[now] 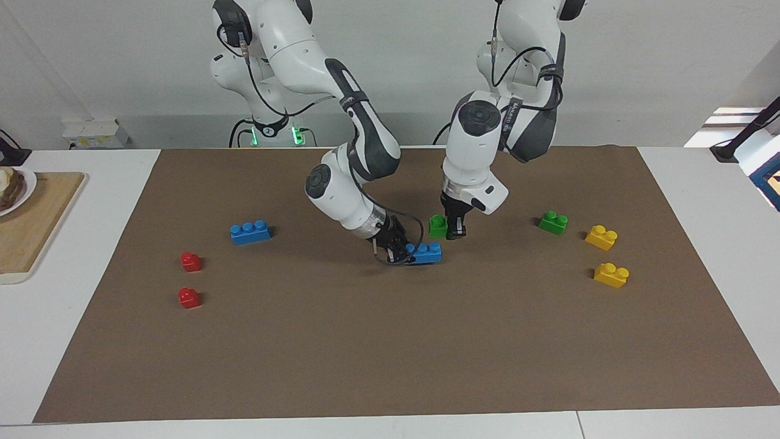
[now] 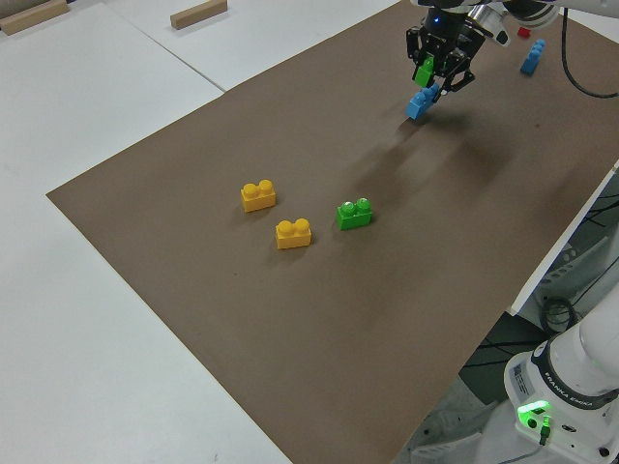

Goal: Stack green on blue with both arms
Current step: 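Carry the green brick with the left gripper toward the blue brick in the right gripper, then press the green brick onto the blue brick with the left gripper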

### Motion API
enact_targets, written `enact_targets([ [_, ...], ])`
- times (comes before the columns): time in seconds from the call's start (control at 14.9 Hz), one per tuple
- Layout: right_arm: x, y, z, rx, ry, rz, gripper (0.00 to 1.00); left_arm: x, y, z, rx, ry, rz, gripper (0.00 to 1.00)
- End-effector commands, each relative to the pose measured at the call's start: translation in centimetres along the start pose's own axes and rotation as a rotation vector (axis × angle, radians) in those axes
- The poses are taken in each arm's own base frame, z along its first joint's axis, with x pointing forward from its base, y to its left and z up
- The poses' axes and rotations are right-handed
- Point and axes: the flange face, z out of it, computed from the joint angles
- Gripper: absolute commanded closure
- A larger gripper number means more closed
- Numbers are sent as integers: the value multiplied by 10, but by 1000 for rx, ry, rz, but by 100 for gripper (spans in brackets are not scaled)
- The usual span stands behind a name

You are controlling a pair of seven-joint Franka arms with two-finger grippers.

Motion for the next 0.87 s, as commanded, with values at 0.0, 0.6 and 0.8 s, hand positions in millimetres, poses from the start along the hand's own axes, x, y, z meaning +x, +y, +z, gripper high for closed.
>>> enact_targets([
  [0.0,1,4,9,20,-6,-25,100,9,-16,7,-35,12,-25,100],
  [0.6,5,7,15,16,3,-24,100,8,-11,33,-70,-11,-38,100],
  [0.8,11,9,22,5,12,-20,100,5,-8,49,-92,18,-52,100],
])
